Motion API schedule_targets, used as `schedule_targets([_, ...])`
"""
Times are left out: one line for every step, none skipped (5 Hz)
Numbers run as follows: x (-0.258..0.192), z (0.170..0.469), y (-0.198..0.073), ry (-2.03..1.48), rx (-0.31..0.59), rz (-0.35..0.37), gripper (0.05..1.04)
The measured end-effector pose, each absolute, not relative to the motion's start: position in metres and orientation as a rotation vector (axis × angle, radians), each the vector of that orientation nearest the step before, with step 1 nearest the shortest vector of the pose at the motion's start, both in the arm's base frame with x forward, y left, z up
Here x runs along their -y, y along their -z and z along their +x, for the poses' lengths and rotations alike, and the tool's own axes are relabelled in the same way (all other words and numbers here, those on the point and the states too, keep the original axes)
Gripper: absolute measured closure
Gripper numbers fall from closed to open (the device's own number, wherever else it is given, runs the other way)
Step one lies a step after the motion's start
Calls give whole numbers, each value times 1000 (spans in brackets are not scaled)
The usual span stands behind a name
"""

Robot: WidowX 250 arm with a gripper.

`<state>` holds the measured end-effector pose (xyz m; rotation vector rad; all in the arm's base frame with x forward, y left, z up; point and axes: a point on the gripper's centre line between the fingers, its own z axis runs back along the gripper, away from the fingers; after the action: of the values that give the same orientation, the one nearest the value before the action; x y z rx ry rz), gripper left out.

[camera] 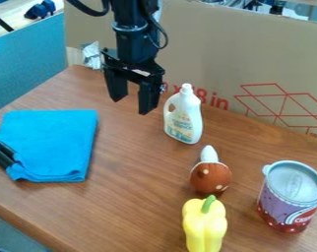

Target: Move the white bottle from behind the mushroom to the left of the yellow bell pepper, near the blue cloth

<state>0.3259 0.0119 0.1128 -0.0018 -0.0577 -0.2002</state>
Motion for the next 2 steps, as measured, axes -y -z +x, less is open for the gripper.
schedule_targets([-12, 324, -103, 202, 24, -7, 82])
schedule_targets([-2, 325, -103, 241, 34, -37, 82])
